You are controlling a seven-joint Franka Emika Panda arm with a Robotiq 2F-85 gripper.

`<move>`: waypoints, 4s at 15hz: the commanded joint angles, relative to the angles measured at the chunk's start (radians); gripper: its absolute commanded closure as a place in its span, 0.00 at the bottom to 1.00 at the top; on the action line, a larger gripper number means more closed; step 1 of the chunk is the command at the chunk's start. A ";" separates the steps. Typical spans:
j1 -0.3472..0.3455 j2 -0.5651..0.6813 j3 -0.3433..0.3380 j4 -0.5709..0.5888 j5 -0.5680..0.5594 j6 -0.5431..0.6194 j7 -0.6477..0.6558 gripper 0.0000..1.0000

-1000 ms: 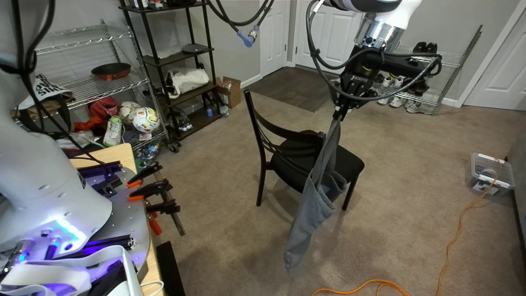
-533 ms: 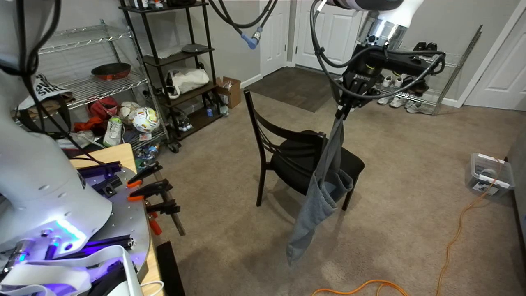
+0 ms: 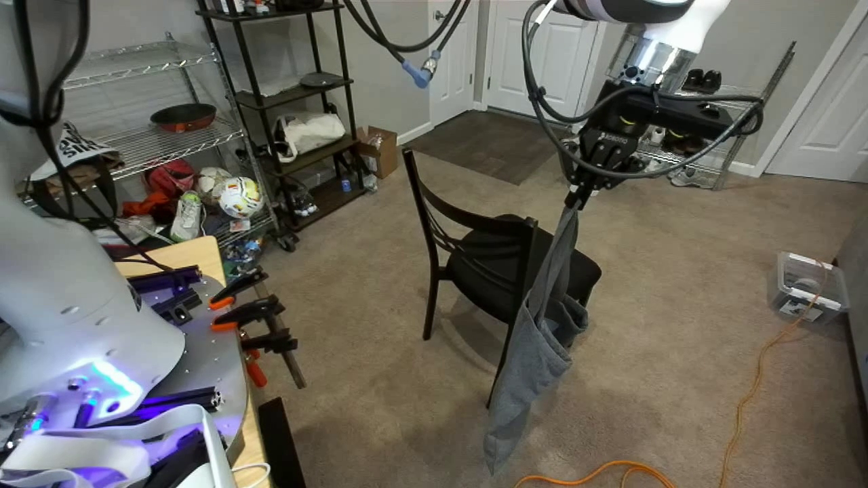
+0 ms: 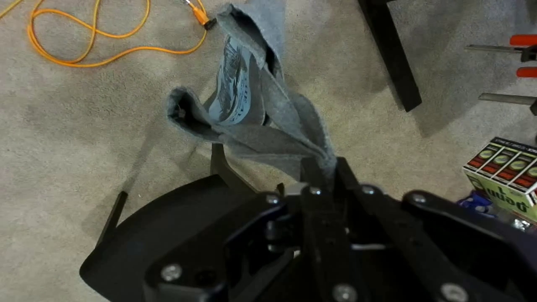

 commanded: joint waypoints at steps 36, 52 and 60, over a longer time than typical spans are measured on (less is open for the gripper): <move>0.140 0.170 0.058 0.289 -0.023 -0.009 -0.011 0.97; 0.108 0.160 0.037 0.265 0.032 0.007 -0.037 0.97; 0.067 0.166 0.042 0.275 0.029 0.005 -0.036 0.97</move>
